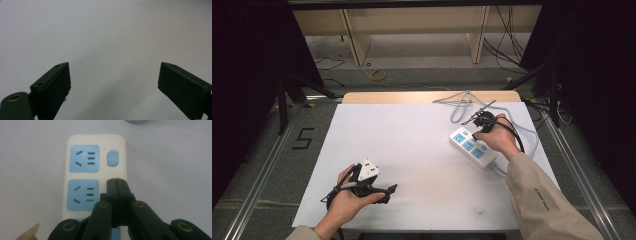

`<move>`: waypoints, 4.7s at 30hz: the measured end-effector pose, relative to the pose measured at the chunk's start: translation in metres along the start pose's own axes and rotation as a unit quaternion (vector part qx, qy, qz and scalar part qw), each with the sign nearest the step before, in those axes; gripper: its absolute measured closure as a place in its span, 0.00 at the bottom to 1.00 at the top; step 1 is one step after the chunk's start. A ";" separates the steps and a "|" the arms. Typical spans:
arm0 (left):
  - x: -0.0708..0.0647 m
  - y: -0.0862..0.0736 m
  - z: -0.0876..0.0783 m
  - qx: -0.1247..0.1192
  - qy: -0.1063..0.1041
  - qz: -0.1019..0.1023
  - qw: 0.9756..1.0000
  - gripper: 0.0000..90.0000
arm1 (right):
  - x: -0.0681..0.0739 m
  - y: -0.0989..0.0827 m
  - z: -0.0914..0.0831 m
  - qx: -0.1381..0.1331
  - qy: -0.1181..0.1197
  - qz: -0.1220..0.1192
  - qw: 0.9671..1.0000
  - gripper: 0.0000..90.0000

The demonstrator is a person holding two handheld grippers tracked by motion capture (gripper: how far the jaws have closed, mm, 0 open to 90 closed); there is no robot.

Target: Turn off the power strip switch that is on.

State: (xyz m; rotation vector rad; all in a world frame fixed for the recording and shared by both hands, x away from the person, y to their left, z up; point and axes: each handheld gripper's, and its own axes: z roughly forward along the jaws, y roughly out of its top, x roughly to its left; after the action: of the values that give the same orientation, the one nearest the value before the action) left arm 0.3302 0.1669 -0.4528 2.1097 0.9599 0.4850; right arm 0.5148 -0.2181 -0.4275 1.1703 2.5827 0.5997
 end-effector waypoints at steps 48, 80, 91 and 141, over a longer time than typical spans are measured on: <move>-0.001 0.001 0.001 0.000 -0.002 0.000 1.000 0.12 | 0.000 0.014 0.009 0.065 -0.004 -0.015 0.998 1.00; -0.001 0.001 0.002 0.000 -0.002 0.000 1.000 0.12 | -0.001 0.022 0.010 0.100 0.001 -0.017 0.995 1.00; -0.002 0.001 0.002 0.000 -0.002 0.001 1.000 0.12 | 0.001 0.024 0.011 0.108 -0.005 -0.020 0.994 1.00; -0.002 0.002 0.003 0.003 -0.006 0.003 1.000 0.12 | 0.007 0.032 0.016 0.144 -0.026 -0.037 0.988 1.00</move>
State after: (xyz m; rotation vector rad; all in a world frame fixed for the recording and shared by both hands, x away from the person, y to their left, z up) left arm 0.3313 0.1630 -0.4536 2.1201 0.9484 0.4720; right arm 0.5371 -0.1898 -0.4273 1.1476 2.7174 0.1790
